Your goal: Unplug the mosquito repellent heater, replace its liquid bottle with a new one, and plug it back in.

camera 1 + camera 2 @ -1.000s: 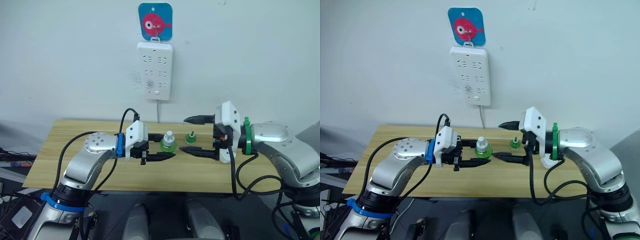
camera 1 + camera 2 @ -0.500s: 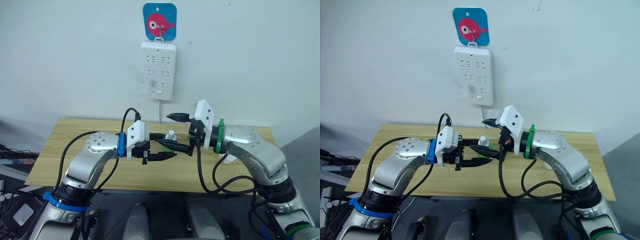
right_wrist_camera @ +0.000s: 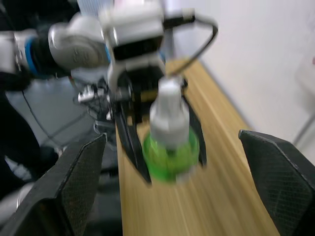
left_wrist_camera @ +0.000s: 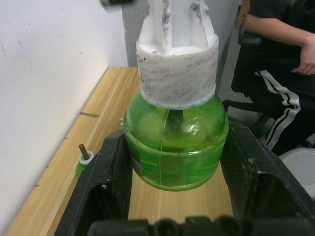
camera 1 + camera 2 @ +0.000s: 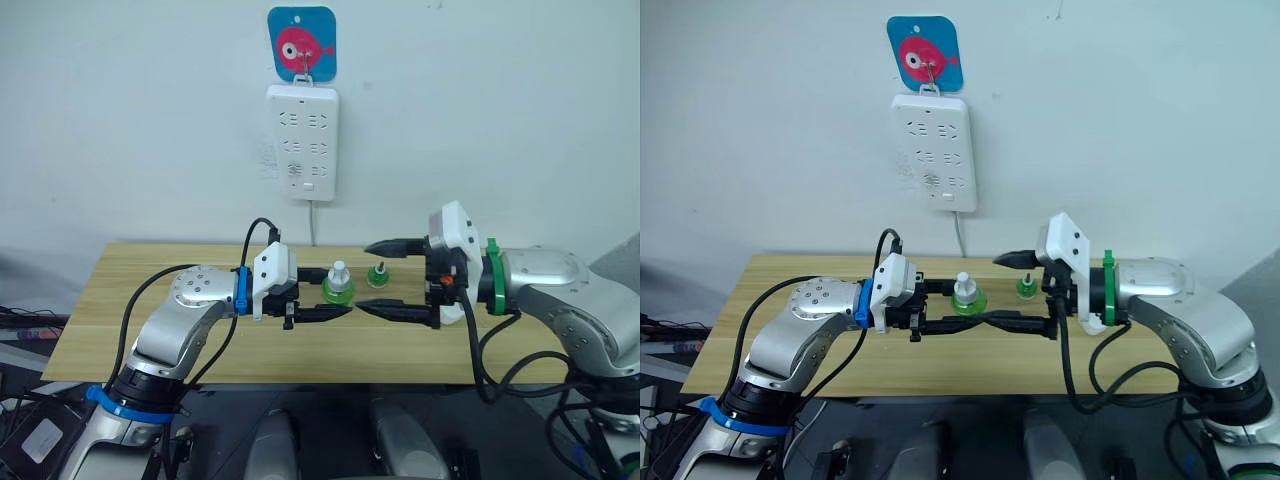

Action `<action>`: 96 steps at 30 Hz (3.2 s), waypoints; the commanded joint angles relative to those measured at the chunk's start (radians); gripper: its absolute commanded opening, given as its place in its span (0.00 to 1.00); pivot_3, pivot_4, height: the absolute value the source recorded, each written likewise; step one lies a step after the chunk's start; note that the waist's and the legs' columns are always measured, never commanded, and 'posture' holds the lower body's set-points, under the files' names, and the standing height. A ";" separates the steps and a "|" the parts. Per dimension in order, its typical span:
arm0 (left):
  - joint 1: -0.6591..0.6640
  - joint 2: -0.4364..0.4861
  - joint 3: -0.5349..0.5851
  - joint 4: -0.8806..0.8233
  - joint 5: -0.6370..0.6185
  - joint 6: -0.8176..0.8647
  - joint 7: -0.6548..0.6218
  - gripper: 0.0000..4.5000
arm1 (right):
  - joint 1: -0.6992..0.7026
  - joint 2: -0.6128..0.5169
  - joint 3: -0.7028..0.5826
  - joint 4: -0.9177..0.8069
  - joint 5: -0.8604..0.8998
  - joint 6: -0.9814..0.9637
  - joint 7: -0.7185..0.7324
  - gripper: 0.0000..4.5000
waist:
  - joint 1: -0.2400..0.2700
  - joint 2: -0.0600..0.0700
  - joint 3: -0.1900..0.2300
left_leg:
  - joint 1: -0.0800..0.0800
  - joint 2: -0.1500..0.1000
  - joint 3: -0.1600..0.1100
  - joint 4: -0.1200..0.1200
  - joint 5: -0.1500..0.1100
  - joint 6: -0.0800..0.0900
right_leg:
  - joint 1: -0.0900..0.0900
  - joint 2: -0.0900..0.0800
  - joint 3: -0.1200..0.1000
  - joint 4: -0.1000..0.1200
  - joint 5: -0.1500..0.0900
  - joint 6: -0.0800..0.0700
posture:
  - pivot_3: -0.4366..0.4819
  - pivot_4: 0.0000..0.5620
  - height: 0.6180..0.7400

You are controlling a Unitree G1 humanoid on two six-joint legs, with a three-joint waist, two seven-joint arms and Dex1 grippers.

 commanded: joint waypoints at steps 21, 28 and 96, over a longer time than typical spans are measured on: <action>0.013 0.012 0.006 0.001 0.016 0.012 -0.002 0.51 | -0.128 0.076 -0.012 0.029 0.047 -0.046 0.004 0.07 | 0.000 0.000 0.000 | 0.000 0.000 0.000 0.000 0.000 0.000 | 0.000 0.000 0.000 -0.001 0.000 0.000 | 0.32 0.32 0.87; 0.091 0.099 0.029 0.074 0.076 -0.004 0.002 0.51 | -0.144 0.055 -0.072 0.054 0.039 -0.063 -0.042 0.07 | 0.000 0.000 0.000 | 0.000 0.000 0.000 -0.002 0.000 0.000 | -0.001 0.000 0.000 -0.001 0.000 0.000 | 0.32 0.34 0.87; -0.067 0.016 -0.030 0.017 0.006 0.058 -0.097 0.51 | 0.096 0.133 0.174 0.134 -0.242 -0.256 0.035 0.19 | 0.012 0.008 0.019 | -0.001 0.000 0.007 -0.006 0.000 0.000 | -0.006 0.000 0.006 -0.003 -0.001 0.000 | 0.32 0.33 0.87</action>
